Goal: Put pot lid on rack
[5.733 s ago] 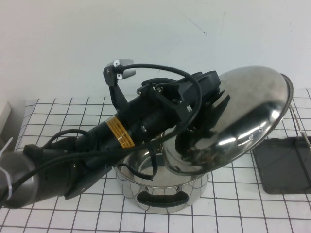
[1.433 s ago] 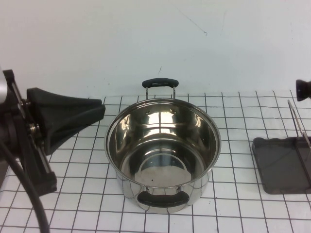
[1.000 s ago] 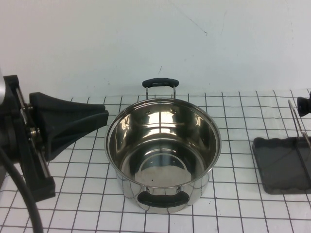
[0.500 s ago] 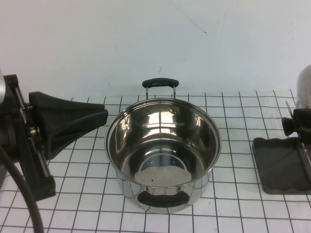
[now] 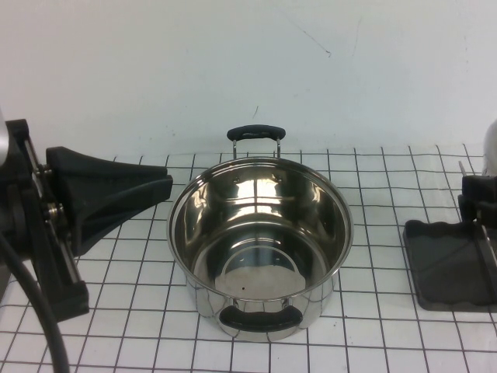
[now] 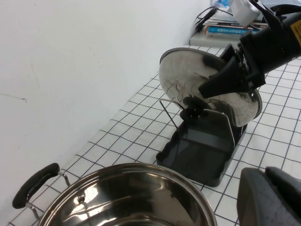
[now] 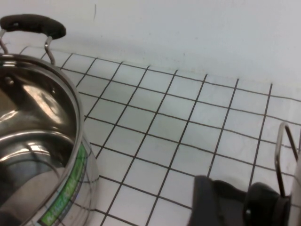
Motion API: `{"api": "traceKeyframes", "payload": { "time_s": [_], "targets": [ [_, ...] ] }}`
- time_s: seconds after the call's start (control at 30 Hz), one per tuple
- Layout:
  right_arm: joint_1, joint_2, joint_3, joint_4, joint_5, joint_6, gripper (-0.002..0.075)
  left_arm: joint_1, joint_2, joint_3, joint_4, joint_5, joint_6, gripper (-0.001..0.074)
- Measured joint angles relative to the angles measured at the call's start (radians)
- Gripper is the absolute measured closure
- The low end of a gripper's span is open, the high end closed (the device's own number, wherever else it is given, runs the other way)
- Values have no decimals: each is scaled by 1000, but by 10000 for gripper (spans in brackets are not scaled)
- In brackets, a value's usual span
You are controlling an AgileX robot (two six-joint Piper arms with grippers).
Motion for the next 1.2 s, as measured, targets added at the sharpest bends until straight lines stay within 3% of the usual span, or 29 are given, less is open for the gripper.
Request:
{"api": "traceKeyframes", "payload": {
  "time_s": [0.13,0.33,0.67,1.0,1.2],
  "targets": [
    [0,0,0,0,0,12,267,0,0,0,0,0,0,737],
    [0,-40,0,0,-15,33,263,0,0,0,0,-2,0,737],
    [-68,-208,0,0,-52,37,365,0,0,0,0,-6,-5,737],
    [-91,-345,0,-10,-168,39,393,0,-2,0,0,-1,-5,737],
    [-91,-472,0,-14,-195,39,531,0,-53,90,0,202,-23,737]
  ]
}}
